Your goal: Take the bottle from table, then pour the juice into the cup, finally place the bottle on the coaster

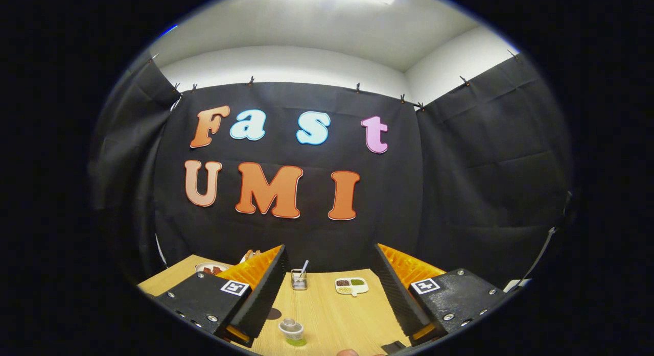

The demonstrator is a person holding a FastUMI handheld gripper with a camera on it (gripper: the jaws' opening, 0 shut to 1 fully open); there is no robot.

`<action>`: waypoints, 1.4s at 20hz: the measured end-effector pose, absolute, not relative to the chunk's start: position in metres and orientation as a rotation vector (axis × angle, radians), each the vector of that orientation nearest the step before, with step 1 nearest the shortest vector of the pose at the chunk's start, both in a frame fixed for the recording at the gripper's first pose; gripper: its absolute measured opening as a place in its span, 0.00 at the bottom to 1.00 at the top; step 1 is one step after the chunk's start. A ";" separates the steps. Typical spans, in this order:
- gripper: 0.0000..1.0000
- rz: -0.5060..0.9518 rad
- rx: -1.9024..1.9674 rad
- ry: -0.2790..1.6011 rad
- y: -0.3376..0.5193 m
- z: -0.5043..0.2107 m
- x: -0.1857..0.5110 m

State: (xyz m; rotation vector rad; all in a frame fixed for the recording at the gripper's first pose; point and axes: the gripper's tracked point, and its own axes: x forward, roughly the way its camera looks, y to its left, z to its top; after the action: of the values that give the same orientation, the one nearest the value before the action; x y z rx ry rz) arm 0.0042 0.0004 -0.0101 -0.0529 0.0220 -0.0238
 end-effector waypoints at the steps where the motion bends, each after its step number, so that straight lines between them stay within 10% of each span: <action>1: 0.99 -0.020 -0.063 0.026 0.002 -0.013 0.004; 28: 1.00 0.111 0.002 0.349 0.067 -0.204 0.028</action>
State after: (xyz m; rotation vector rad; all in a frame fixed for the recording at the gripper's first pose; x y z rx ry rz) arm 0.0277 0.0665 -0.2044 0.0021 0.3487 0.1109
